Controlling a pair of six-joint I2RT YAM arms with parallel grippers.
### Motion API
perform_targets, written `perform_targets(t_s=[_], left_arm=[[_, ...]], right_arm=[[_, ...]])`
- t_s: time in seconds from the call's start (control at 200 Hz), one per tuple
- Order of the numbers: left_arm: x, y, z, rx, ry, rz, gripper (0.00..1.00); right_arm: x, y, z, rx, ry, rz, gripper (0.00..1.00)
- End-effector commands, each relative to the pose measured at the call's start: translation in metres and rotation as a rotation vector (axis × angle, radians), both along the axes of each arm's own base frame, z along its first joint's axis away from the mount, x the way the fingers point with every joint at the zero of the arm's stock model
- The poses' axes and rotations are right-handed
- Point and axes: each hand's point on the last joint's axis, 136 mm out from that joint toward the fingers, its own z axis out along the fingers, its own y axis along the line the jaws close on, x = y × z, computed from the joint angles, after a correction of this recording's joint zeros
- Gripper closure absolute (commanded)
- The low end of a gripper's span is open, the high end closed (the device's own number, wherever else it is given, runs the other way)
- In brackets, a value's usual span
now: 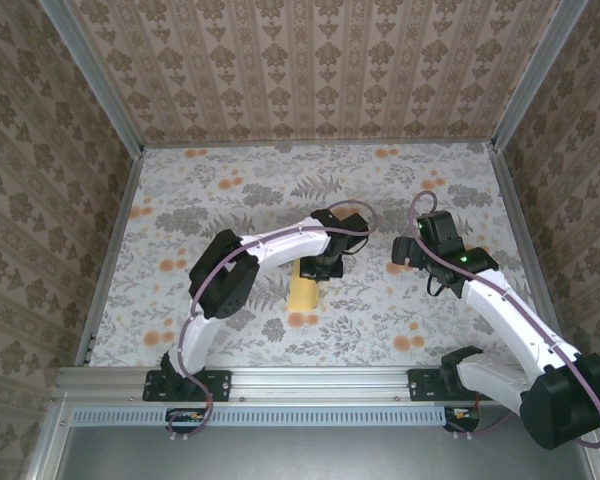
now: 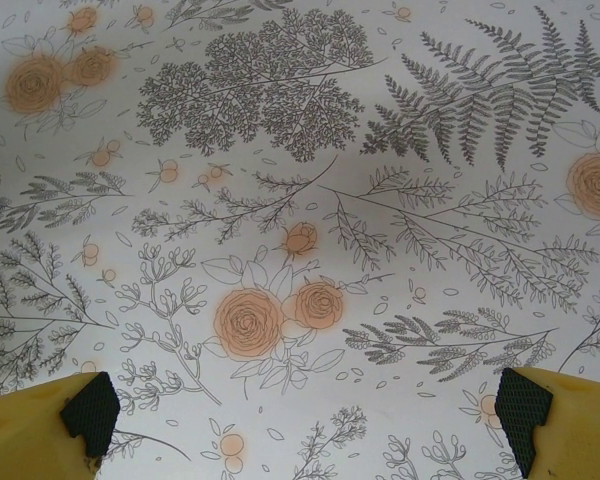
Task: Fold a paper plane with a square sheet of paper (fold left side to right side)
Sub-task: Turn over the paper at the center of the table.
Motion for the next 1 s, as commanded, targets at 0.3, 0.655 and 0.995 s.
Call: perform_targets(t_s=[0.3, 0.655, 0.995], left_arm=[[0.003, -0.027, 0.018, -0.279, 0.031, -0.05, 0.6], [0.006, -0.025, 0.071, -0.501, -0.101, -0.146, 0.26], [0.027, 0.045, 0.112, -0.667, -0.27, -0.085, 0.2]], right_arm=[[0.0, 0.019, -0.006, 0.087, 0.021, 0.068, 0.0], [0.001, 0.062, -0.005, 0.273, 0.033, 0.229, 0.0], [0.019, 0.15, -0.013, 0.632, 0.073, 0.381, 0.21]])
